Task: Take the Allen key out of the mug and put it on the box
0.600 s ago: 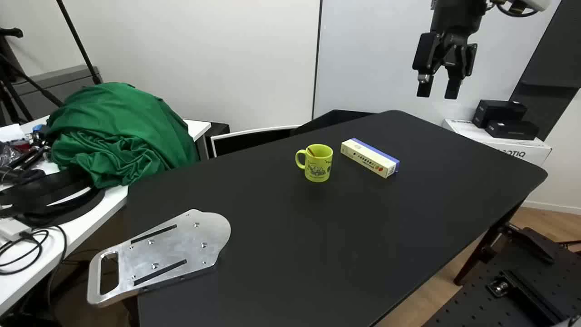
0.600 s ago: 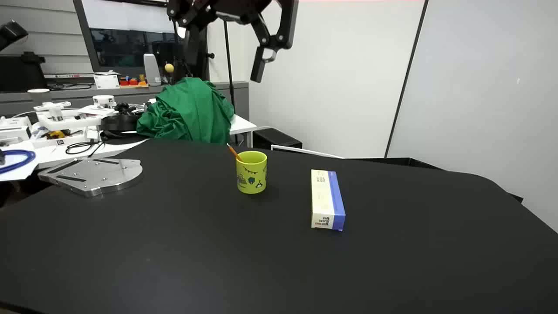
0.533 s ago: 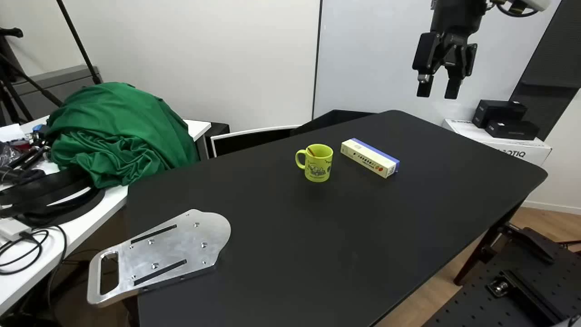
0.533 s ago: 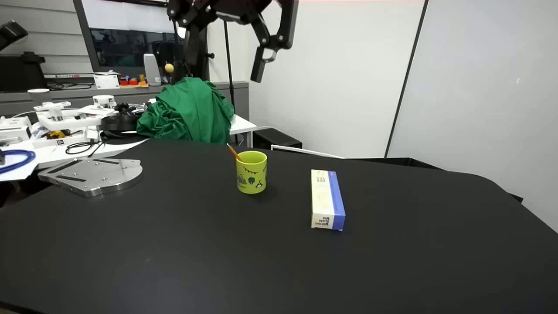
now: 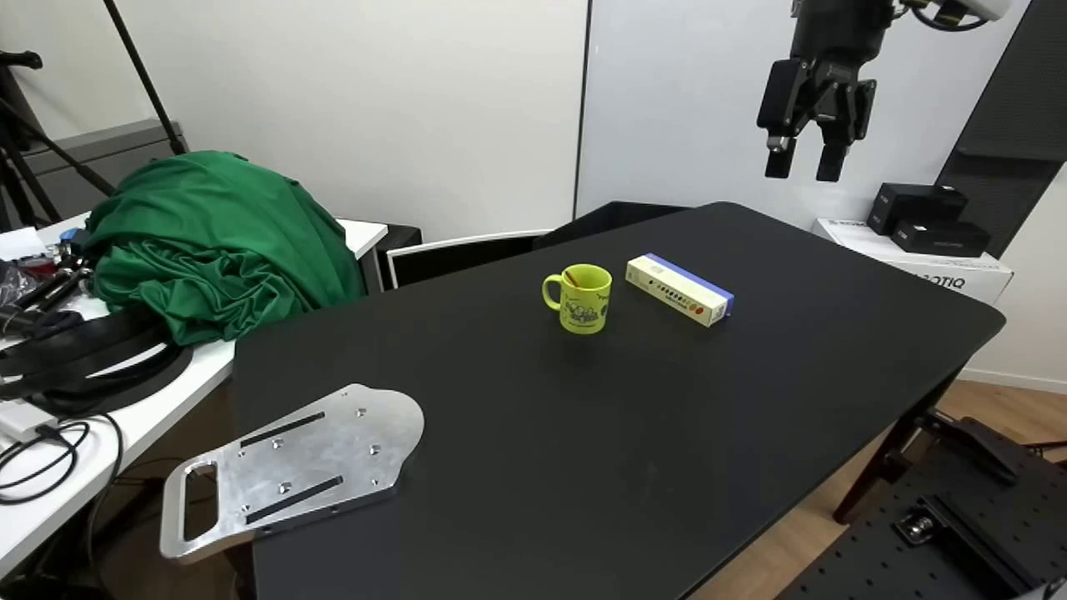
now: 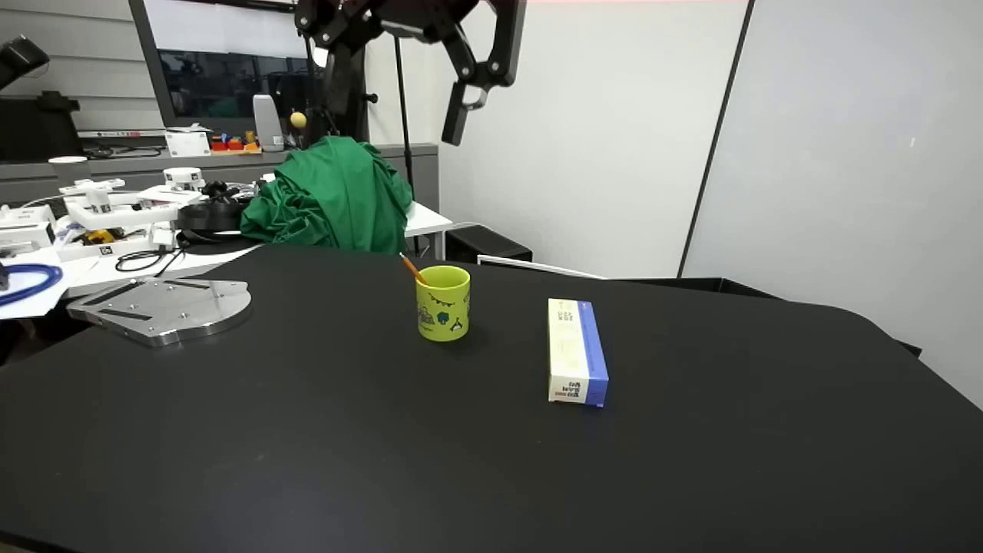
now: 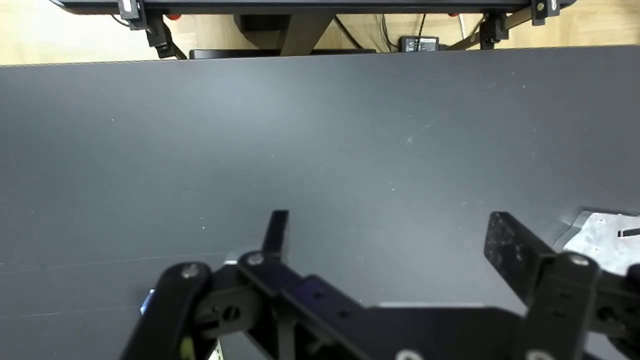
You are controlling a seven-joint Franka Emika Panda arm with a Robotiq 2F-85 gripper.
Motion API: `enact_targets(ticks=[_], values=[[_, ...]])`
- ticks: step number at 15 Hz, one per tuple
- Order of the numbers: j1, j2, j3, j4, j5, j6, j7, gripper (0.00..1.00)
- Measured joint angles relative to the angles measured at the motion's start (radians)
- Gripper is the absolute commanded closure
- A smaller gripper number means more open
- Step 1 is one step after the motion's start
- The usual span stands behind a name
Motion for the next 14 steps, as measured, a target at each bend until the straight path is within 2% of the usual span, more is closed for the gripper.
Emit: enact_targets(ticks=[3, 7, 9, 14], values=[[-0.003, 0.006, 0.007, 0.002, 0.011, 0.004, 0.001, 0.0], [0.004, 0.1, 0.045, 0.08, 0.112, 0.024, 0.039, 0.0], [0.014, 0.179, 0.081, 0.152, 0.168, 0.029, 0.102, 0.0], [0.037, 0.406, 0.165, 0.366, 0.23, 0.034, 0.369, 0.0]])
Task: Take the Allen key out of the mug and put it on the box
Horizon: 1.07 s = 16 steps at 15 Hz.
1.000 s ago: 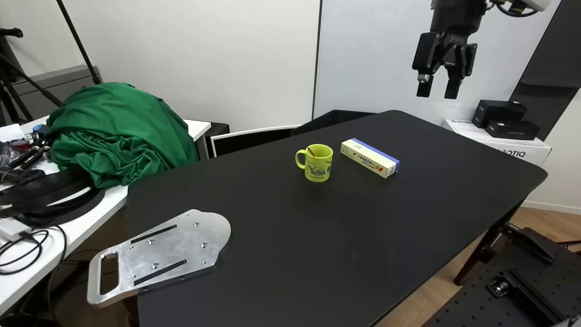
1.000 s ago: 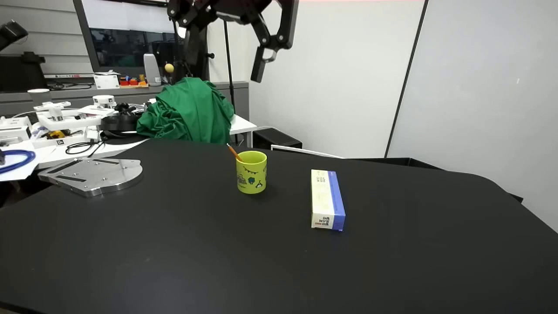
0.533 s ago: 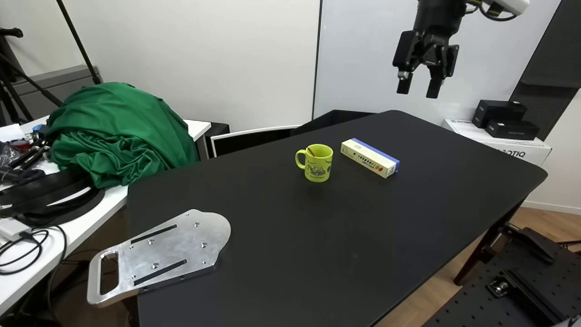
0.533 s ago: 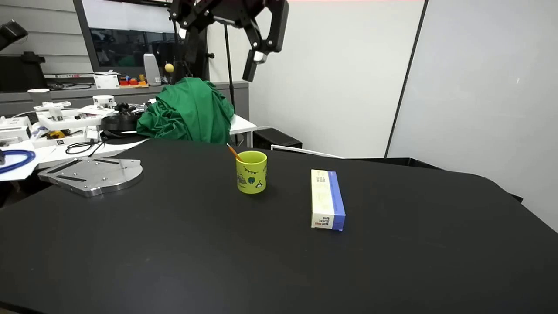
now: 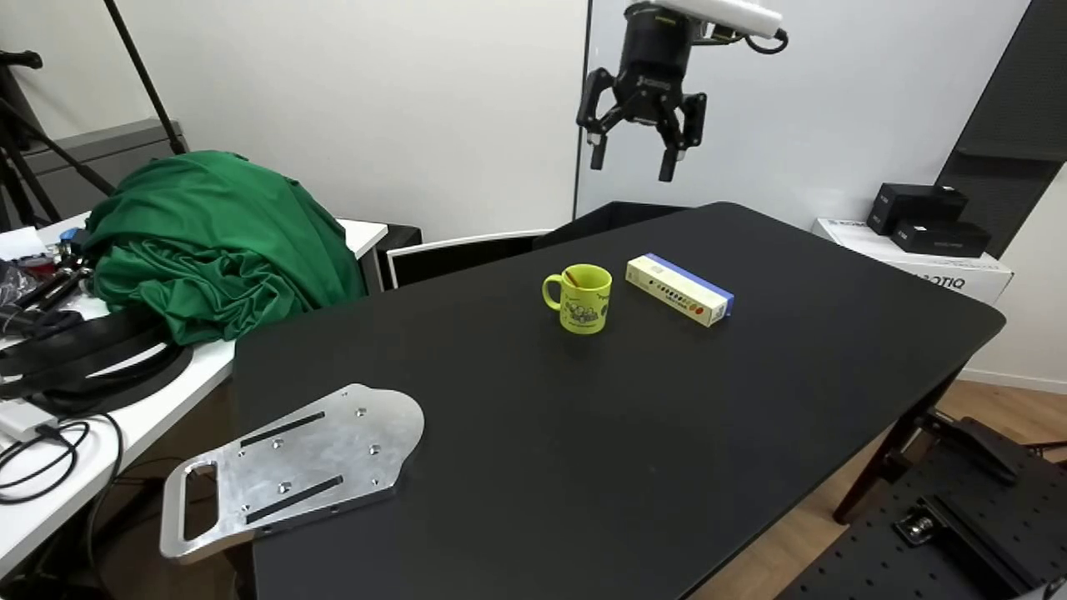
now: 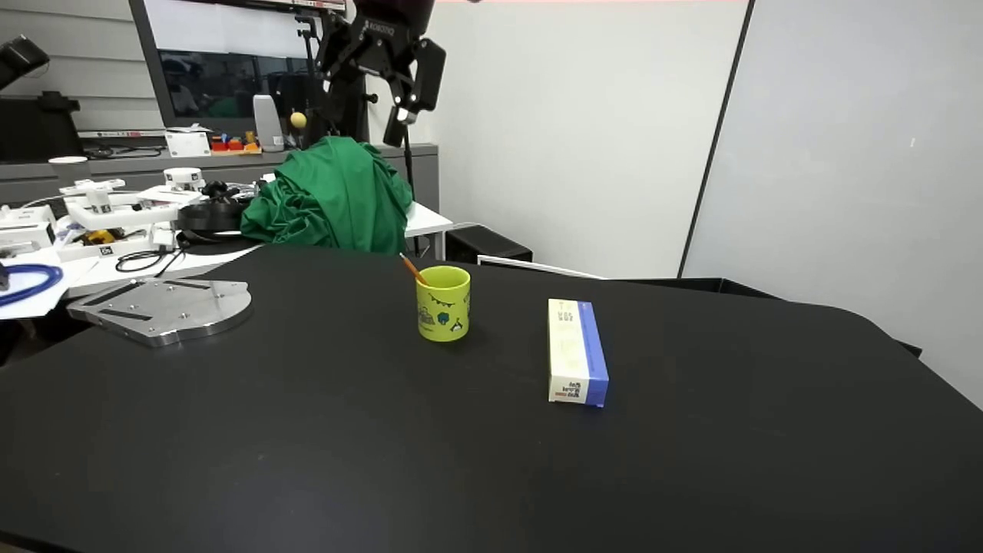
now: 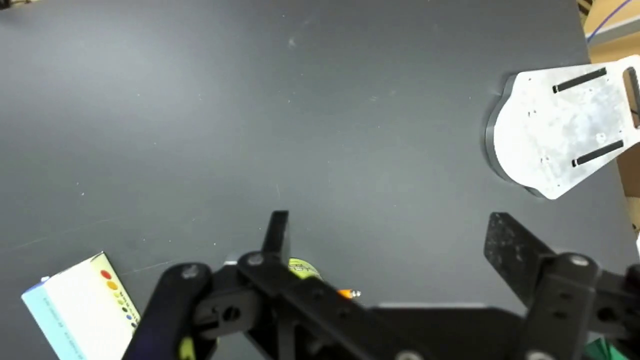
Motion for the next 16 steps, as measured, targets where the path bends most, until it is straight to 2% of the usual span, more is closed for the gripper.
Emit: enact_targets(ticks=[3, 9, 16], values=[[0.0, 0.148, 0.009, 0.134, 0.005, -0.067, 0.112, 0.0], [-0.026, 0.434, -0.007, 0.373, 0.071, -0.113, 0.305, 0.0], [-0.037, 0.658, -0.005, 0.576, 0.188, -0.121, 0.503, 0.0]])
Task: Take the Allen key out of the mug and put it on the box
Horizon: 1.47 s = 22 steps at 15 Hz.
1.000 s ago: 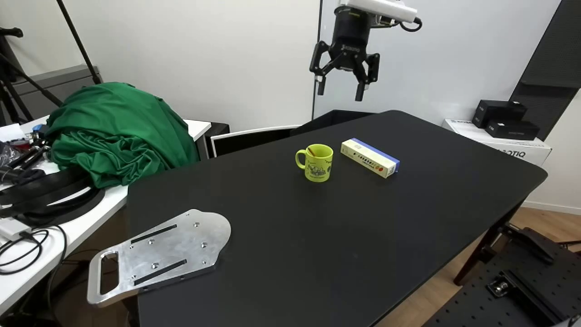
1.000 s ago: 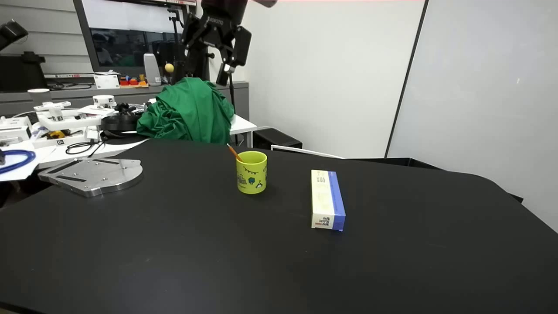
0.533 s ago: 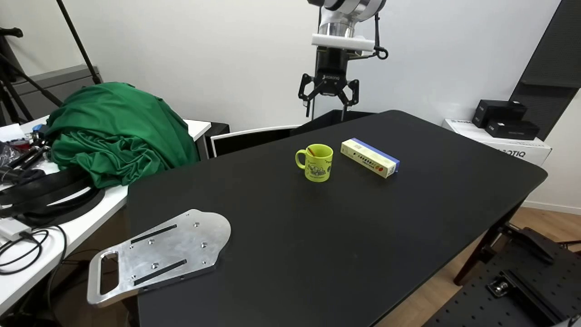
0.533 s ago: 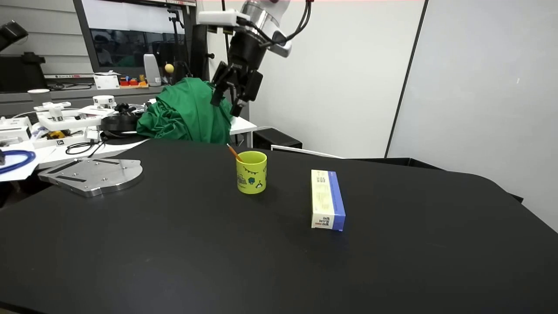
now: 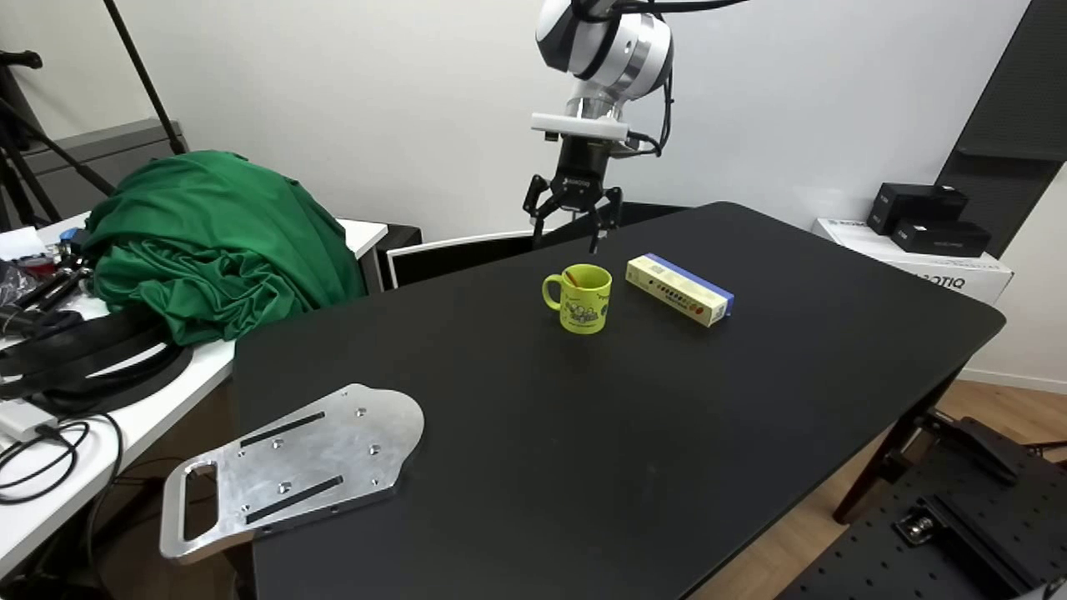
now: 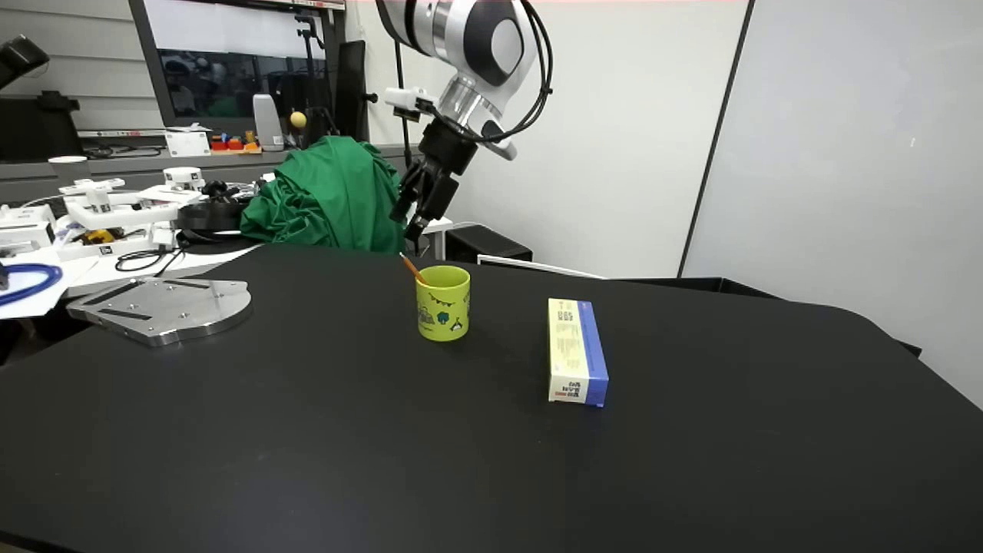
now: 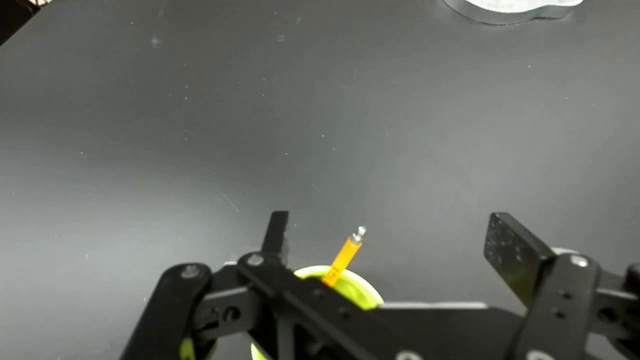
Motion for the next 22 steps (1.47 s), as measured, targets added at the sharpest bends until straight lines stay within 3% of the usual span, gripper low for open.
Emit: enact_targets(ticks=[7, 14, 15, 17, 22], values=[[-0.021, 0.097, 0.001, 0.092, 0.055, -0.038, 0.142, 0.0], [-0.067, 0.158, 0.003, 0.107, 0.106, -0.085, 0.172, 0.0], [-0.069, 0.163, 0.003, 0.107, 0.111, -0.089, 0.172, 0.25], [-0.071, 0.169, 0.004, 0.107, 0.119, -0.094, 0.172, 0.33], [-0.069, 0.175, 0.011, 0.107, 0.128, -0.094, 0.172, 0.69]])
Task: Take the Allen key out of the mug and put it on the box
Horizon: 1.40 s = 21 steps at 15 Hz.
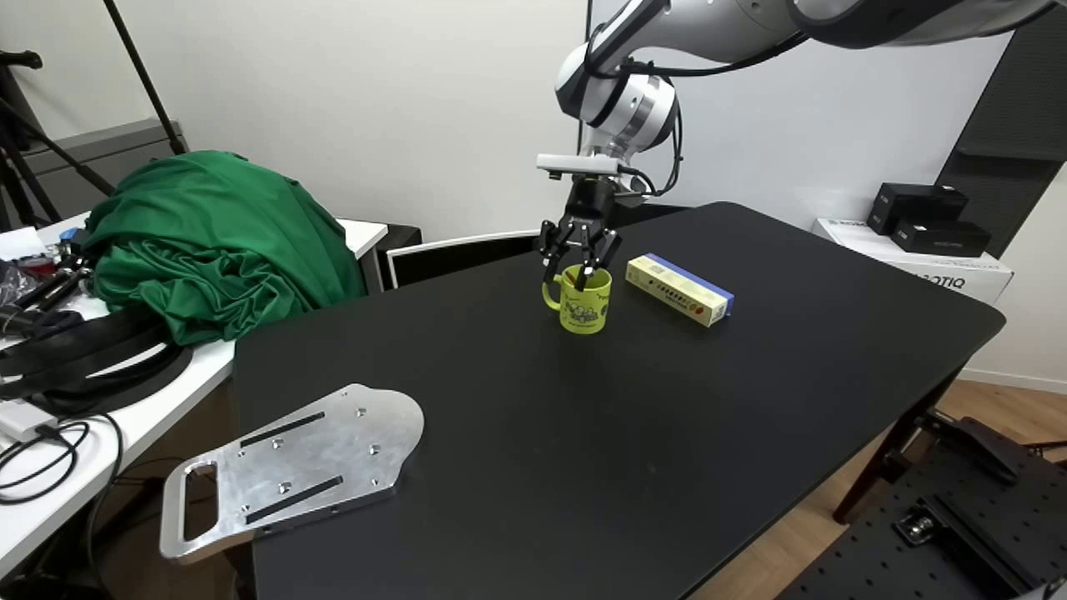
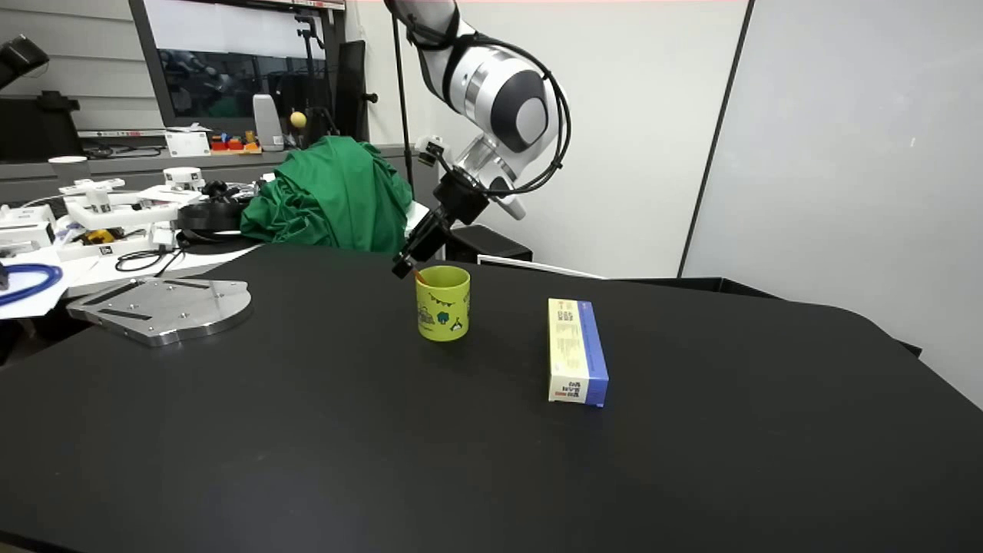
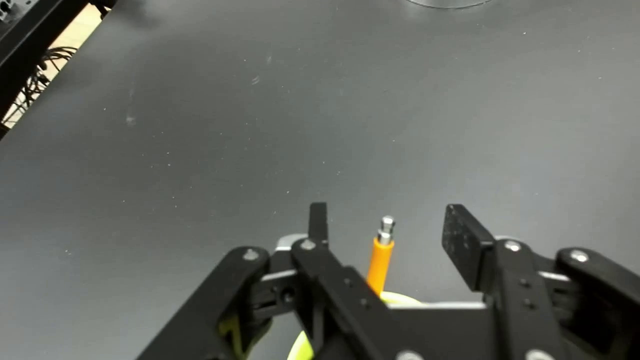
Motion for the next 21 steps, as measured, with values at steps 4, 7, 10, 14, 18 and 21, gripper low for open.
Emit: enact_targets(ticks=[4, 7, 10, 14, 18, 21], values=[[0.005, 0.001, 0.001, 0.0, 0.0, 0.0, 0.0, 0.95], [0.007, 0.001, 0.002, 0.0, 0.0, 0.0, 0.0, 1.0], [0.007, 0.001, 0.003, 0.003, 0.0, -0.008, 0.0, 0.99], [0.007, -0.011, 0.01, 0.014, 0.0, -0.021, -0.001, 0.98], [0.01, -0.06, 0.028, 0.016, 0.005, -0.045, -0.001, 0.98], [0.013, -0.102, 0.036, 0.016, 0.024, -0.07, -0.001, 0.98]])
